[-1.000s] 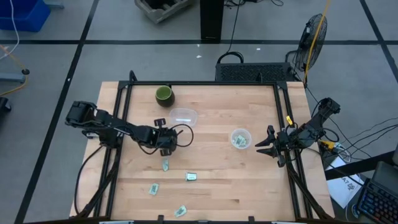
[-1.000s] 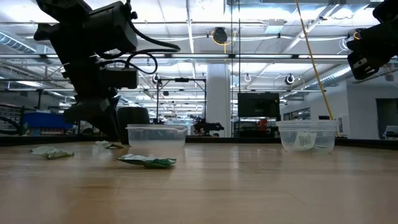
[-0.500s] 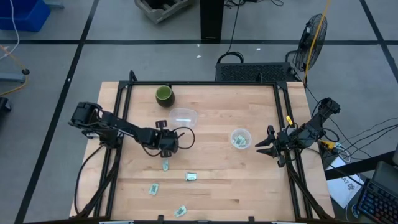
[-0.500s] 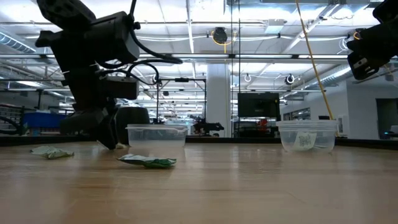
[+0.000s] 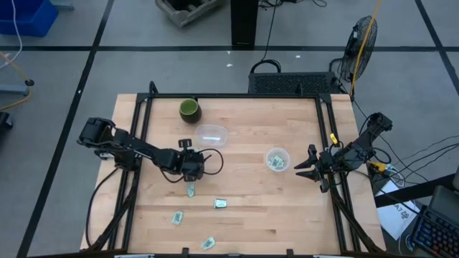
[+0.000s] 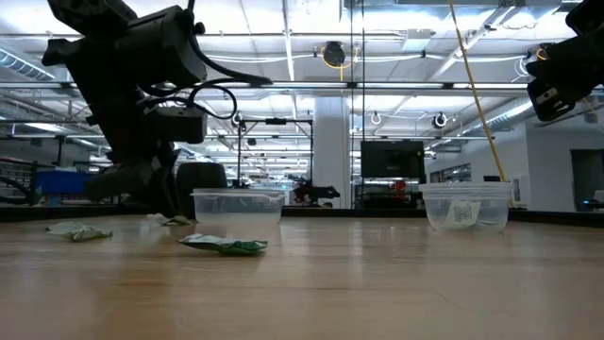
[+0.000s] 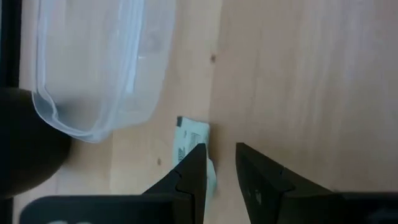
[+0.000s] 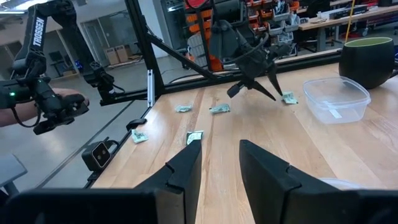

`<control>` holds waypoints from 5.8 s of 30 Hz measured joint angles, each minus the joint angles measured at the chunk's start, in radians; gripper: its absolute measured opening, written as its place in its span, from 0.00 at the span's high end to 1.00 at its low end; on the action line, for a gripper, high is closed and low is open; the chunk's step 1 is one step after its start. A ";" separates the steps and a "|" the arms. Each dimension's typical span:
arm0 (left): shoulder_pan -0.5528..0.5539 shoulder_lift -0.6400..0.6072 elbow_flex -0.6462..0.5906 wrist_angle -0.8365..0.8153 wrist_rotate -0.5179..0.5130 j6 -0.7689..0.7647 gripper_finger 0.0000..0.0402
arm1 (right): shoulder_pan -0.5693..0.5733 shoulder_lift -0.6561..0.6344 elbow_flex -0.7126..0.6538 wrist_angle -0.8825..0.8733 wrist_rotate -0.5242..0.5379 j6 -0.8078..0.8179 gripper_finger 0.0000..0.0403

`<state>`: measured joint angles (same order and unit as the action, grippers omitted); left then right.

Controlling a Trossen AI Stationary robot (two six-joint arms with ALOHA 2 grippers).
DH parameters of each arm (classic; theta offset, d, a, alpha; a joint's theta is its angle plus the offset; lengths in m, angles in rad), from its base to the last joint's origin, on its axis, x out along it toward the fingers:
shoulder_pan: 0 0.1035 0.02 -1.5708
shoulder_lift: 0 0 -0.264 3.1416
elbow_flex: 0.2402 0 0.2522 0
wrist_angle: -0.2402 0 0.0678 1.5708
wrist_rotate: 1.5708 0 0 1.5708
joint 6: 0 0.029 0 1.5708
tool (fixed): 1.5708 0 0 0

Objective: Pick and place items into bin
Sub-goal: Put the light green stevia packet into the left transparent bin, then put the green stevia packet into the left transparent bin

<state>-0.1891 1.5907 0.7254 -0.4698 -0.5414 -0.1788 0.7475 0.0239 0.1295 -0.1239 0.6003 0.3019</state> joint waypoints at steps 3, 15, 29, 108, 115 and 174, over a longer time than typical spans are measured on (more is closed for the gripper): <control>0.013 -0.002 0.000 0.004 0.022 -0.034 0.77 | 0.000 0.000 0.000 0.000 0.000 0.000 0.75; 0.025 -0.002 0.000 -0.006 0.040 -0.057 0.71 | 0.000 0.000 0.000 0.000 0.000 0.000 0.75; 0.060 0.002 0.002 -0.001 -0.001 -0.048 0.45 | 0.000 0.000 0.000 0.000 0.000 0.000 0.75; 0.304 -0.004 0.243 0.128 0.312 -0.087 0.59 | 0.000 0.000 0.000 0.000 0.000 0.000 0.75; 0.194 -0.021 0.243 0.212 0.371 -0.110 0.64 | 0.000 0.000 0.000 0.000 0.000 0.000 0.75; -0.188 0.122 0.041 0.593 0.544 -1.116 0.64 | 0.000 0.001 0.000 0.000 0.000 0.000 0.75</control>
<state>-0.3775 1.7124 0.7666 0.1230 0.0024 -1.2950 0.7477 0.0250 0.1295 -0.1238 0.6003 0.3019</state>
